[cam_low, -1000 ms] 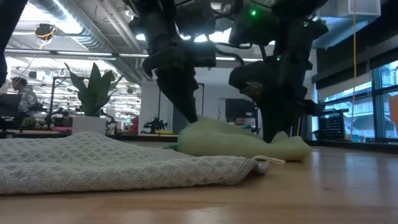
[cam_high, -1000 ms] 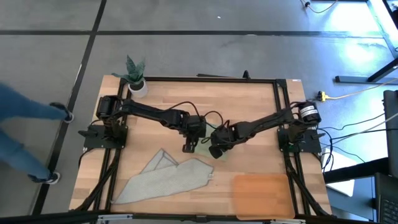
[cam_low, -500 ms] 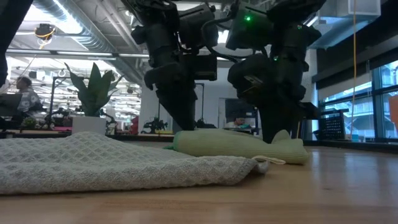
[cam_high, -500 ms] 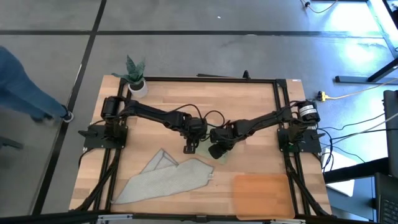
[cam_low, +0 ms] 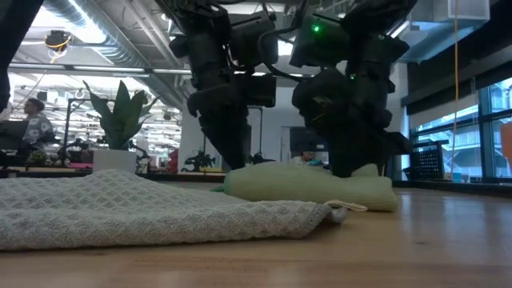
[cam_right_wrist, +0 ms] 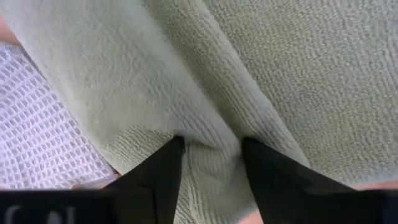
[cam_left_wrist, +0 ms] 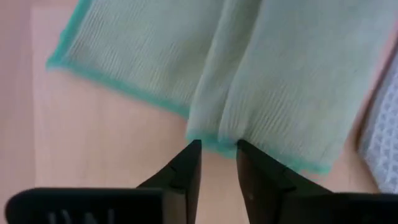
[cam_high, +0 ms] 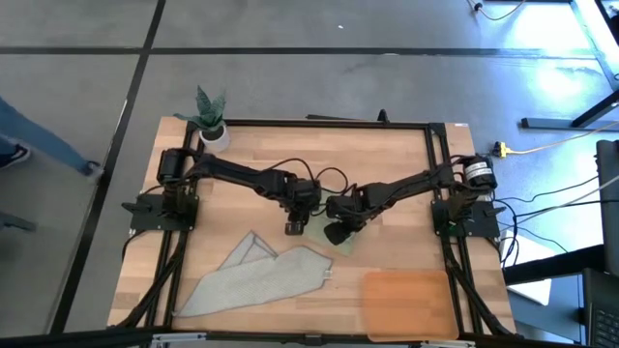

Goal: Roll microfiber towels into tight, uniform cylinder then place into a basket
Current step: Roll the green microfiber towel

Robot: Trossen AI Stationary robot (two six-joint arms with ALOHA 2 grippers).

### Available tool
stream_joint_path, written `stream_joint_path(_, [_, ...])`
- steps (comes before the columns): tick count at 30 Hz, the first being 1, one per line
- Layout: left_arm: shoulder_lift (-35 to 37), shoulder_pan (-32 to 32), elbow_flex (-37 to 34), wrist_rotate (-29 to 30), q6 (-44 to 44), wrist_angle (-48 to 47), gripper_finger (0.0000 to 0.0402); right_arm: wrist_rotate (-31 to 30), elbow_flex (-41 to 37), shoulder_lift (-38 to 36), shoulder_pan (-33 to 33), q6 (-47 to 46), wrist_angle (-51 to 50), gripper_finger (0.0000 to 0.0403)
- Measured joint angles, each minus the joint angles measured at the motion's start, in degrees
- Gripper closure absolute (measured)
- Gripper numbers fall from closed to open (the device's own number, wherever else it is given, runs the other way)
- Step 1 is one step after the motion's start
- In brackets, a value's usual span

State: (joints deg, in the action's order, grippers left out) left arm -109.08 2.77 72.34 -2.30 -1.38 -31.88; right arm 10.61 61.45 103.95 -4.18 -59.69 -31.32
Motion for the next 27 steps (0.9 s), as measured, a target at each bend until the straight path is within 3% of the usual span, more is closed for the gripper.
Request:
stream_joint_path(16, [0.62, 6.27, 10.17, -0.29, 2.74, -22.64, 0.0305, -1.97, 0.0, -6.02, 2.64, -1.25, -4.15, 0.0225])
stream_joint_path(27, [5.71, 4.6, 14.08, -3.49, 0.06, -23.9, 0.0305, -4.17, 0.07, -9.12, 2.22, -1.29, -5.52, 0.0225])
